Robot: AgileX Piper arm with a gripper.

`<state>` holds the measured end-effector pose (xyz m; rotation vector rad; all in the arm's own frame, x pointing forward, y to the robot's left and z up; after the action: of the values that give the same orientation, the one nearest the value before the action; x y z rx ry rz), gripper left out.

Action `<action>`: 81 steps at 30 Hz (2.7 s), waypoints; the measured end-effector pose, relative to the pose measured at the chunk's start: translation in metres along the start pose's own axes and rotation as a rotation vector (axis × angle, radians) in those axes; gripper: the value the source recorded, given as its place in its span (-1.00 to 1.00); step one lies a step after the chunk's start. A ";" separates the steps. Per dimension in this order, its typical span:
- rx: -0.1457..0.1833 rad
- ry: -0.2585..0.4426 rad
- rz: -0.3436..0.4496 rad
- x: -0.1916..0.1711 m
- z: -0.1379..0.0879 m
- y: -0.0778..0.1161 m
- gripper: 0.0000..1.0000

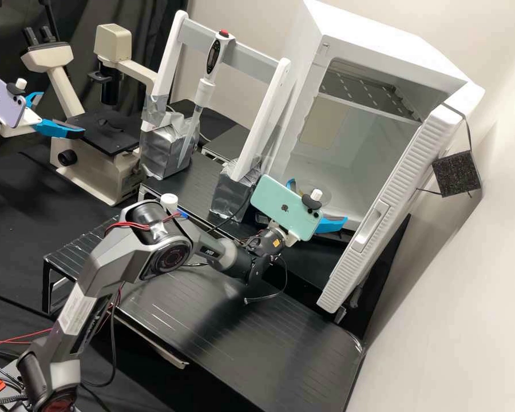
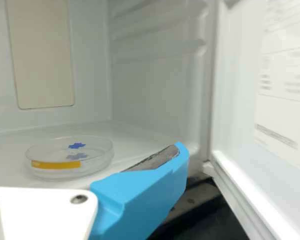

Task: Move the petri dish to the microscope

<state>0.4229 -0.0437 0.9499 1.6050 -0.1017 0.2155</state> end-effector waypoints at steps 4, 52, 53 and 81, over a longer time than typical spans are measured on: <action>-0.013 0.025 -0.011 0.011 0.003 0.000 1.00; -0.136 0.093 -0.190 0.070 0.023 -0.010 -1.00; -0.136 0.093 -0.190 0.070 0.023 -0.010 -1.00; -0.137 0.086 -0.191 0.070 0.024 -0.010 -1.00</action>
<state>0.4948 -0.0624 0.9530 1.4566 0.1010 0.1260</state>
